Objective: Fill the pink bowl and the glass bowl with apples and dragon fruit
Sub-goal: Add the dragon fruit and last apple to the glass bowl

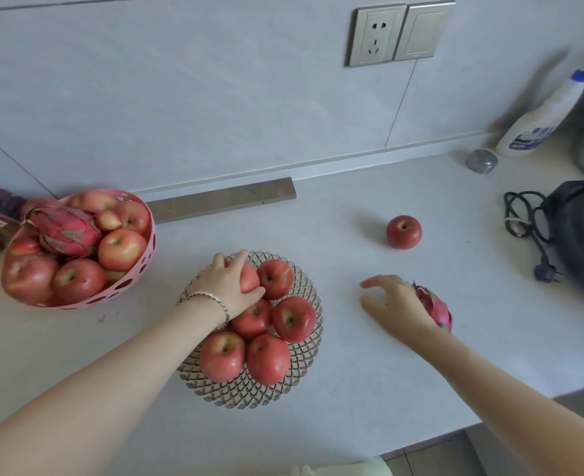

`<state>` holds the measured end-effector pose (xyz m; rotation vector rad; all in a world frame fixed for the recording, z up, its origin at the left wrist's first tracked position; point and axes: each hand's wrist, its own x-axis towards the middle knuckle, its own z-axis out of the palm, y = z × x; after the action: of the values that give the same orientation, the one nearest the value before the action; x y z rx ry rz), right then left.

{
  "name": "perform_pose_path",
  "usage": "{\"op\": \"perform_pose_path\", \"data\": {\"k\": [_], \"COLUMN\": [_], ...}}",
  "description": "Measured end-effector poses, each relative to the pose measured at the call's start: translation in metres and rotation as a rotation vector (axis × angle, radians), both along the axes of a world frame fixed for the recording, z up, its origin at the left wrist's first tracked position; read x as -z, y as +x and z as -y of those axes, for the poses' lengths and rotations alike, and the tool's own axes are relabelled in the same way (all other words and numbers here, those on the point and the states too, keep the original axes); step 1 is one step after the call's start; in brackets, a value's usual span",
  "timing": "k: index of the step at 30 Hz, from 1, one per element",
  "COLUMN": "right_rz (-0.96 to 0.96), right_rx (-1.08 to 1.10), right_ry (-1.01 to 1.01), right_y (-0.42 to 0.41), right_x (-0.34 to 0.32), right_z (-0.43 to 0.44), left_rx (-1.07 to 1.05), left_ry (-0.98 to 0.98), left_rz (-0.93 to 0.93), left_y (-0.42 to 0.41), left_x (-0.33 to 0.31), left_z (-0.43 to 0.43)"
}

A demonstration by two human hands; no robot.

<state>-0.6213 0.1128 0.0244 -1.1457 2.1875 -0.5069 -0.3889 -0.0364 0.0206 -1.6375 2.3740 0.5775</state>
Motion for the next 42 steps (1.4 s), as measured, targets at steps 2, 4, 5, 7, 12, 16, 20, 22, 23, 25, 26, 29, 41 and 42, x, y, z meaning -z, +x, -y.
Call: {"op": "perform_pose_path", "data": {"k": [2,4,5,7,12,16,20,22,23,25,26,29,41,42], "right_rz": [-0.142,-0.244,-0.27,-0.252,-0.214,-0.065,0.118,0.28,0.355,0.421,0.422,0.411,0.049,0.008], "right_rx": [0.073,0.162,0.213,0.291,0.318,0.351,0.314,0.291,0.286,0.272,0.263,0.251,-0.021,-0.052], "right_ry": [0.129,0.295,0.369,0.428,0.343,0.234,-0.001,-0.077,-0.092,-0.102,-0.094,-0.025,0.111,0.126], "right_y": [-0.018,-0.033,-0.037,-0.041,-0.047,-0.041,-0.007,0.021,0.036,0.068,0.083,0.122,0.161,0.162], "right_x": [0.008,0.019,0.024,0.034,0.036,0.014,-0.018,-0.033,-0.039,-0.041,-0.038,-0.024,-0.015,-0.015], "right_z": [-0.002,-0.006,-0.009,-0.014,-0.02,-0.013,0.011,0.021,0.027,0.037,0.041,0.048,0.039,0.038], "left_rx": [-0.029,-0.019,-0.011,-0.016,-0.028,-0.014,0.005,0.002,0.001,-0.008,-0.017,-0.014,-0.096,-0.083], "left_ry": [-0.035,-0.06,-0.059,-0.029,0.054,0.073,0.089,0.117,0.12,0.112,0.109,0.165,0.201,0.245], "left_rz": [-0.064,-0.102,-0.115,-0.16,-0.244,-0.25,-0.308,-0.318,-0.323,-0.352,-0.377,-0.457,-0.592,-0.587], "left_y": [0.002,0.005,0.007,0.01,0.019,0.022,0.026,0.03,0.032,0.035,0.036,0.037,0.043,0.045], "left_x": [0.001,0.001,0.002,0.002,0.007,0.006,0.001,0.0,0.0,0.0,0.001,0.002,0.009,0.008], "left_z": [-0.002,-0.004,-0.005,-0.005,-0.003,-0.002,0.001,0.002,0.002,0.003,0.003,0.003,0.007,0.009]}}
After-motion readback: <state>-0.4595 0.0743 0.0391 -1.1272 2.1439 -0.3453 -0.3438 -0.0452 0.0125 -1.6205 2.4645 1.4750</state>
